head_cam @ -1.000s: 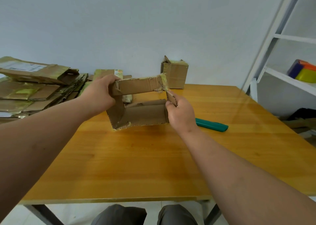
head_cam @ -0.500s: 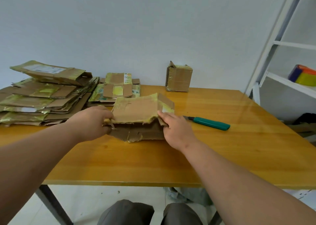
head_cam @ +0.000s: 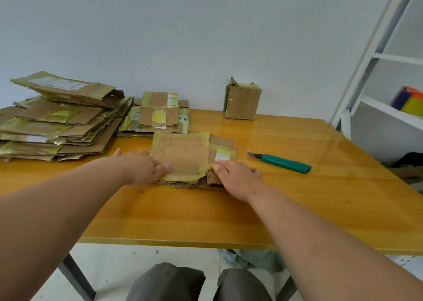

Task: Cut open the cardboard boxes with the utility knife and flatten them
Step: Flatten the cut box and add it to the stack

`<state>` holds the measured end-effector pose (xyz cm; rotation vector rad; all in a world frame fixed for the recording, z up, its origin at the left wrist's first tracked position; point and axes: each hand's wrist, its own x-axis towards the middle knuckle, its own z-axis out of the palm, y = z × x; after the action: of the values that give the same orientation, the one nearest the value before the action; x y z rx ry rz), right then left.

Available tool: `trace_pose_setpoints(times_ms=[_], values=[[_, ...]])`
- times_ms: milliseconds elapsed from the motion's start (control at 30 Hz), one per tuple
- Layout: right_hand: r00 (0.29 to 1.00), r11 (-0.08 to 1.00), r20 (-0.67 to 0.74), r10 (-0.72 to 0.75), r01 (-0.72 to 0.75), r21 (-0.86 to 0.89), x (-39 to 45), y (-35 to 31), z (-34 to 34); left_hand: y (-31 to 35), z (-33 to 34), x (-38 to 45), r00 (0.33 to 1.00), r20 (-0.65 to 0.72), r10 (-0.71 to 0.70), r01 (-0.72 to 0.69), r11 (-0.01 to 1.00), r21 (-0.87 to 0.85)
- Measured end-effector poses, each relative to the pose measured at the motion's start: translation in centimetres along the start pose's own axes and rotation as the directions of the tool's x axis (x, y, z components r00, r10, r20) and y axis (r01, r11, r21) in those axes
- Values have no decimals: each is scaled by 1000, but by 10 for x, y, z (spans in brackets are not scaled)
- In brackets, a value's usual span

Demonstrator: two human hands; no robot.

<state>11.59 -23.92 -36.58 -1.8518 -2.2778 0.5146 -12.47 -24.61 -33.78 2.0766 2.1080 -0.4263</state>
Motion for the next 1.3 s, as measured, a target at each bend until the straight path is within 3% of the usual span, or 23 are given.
trace_pose_setpoints(times_ms=[133, 200, 300, 367, 567, 833, 1033, 1133, 1300], values=[[996, 989, -79, -42, 30, -145, 11, -7, -2, 15, -1, 14, 992, -110, 64, -60, 997, 39], [991, 984, -118, -65, 44, -173, 11, -7, 7, 23, 5, 19, 983, -163, 83, -92, 994, -52], [991, 996, -124, -42, 32, -83, 14, -5, 12, 31, 21, 21, 987, -150, 63, -95, 973, -212], [993, 1000, -119, 1, -1, 5, 21, -6, 6, 34, 27, 24, 990, -125, 62, -82, 983, -161], [999, 972, 23, -25, 29, -232, 25, -5, 20, 36, 24, 29, 999, -1, 53, -53, 998, -19], [978, 974, 206, -27, 72, -216, 35, -2, 13, 31, 8, 31, 988, 133, 74, -74, 997, -5], [960, 975, 279, -11, 72, -209, 37, -6, 2, 28, -4, 33, 986, 137, 95, -92, 995, -28], [975, 964, 222, -25, 83, -254, 41, -11, -8, 27, -13, 40, 992, 75, 97, -94, 995, -43], [996, 961, 50, -77, 88, -263, 36, -17, 8, 40, -9, 46, 992, -106, 75, -61, 989, 133]])
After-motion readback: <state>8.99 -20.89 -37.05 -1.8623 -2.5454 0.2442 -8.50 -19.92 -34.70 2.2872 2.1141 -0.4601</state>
